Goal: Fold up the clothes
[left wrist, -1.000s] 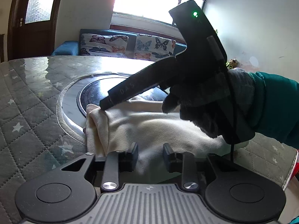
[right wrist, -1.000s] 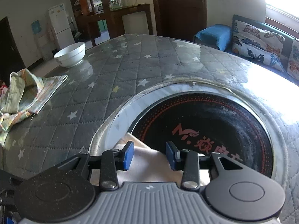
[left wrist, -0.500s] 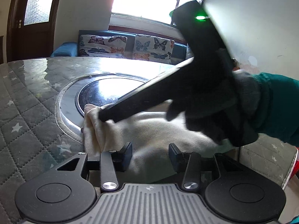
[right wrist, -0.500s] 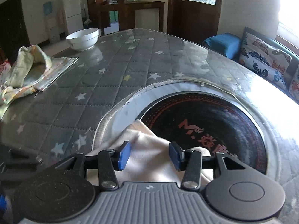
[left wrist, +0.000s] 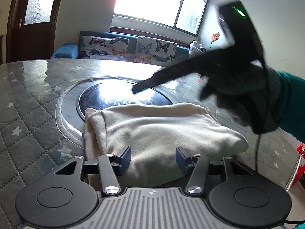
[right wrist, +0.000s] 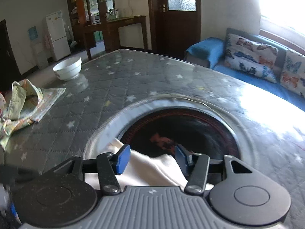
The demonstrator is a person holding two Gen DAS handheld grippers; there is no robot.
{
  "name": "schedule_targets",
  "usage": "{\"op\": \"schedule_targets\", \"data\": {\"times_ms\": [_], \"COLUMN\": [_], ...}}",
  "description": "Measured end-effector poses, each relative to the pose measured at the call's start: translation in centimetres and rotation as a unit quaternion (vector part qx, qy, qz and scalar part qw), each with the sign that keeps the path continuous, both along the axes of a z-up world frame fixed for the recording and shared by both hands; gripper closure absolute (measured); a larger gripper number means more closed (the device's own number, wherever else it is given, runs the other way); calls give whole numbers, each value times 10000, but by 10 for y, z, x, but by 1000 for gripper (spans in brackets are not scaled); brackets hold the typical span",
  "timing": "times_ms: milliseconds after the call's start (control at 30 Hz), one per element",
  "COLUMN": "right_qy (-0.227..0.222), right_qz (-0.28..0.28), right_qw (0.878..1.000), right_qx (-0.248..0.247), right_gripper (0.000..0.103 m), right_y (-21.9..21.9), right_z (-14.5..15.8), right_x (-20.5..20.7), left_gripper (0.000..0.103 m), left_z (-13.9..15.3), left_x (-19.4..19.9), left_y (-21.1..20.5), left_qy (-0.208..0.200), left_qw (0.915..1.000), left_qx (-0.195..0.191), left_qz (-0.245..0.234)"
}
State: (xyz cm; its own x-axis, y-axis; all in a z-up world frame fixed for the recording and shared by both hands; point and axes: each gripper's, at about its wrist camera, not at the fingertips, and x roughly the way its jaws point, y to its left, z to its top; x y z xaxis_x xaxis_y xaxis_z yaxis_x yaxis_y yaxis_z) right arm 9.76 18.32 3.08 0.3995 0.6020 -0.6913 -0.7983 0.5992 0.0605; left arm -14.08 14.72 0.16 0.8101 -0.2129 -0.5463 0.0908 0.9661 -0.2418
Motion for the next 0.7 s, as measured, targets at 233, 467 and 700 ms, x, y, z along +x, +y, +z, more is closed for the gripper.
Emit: {"op": "schedule_targets", "data": {"times_ms": [233, 467, 700], "right_qy": [64, 284, 294], "right_qz": [-375, -701, -974], "right_qw": [9993, 9970, 9947], "right_qx": [-63, 184, 117], "right_gripper": [45, 47, 53], "right_y": [-49, -61, -56], "right_z": [-19, -32, -44], "right_x": [-18, -8, 8], "left_gripper": [45, 44, 43], "left_z": [11, 9, -4], "left_x": [10, 22, 25], "left_y": [3, -8, -16], "left_qy": [-54, 7, 168], "left_qw": [9999, 9998, 9994], "left_qx": [-105, -111, -64], "left_qz": [89, -135, -310]}}
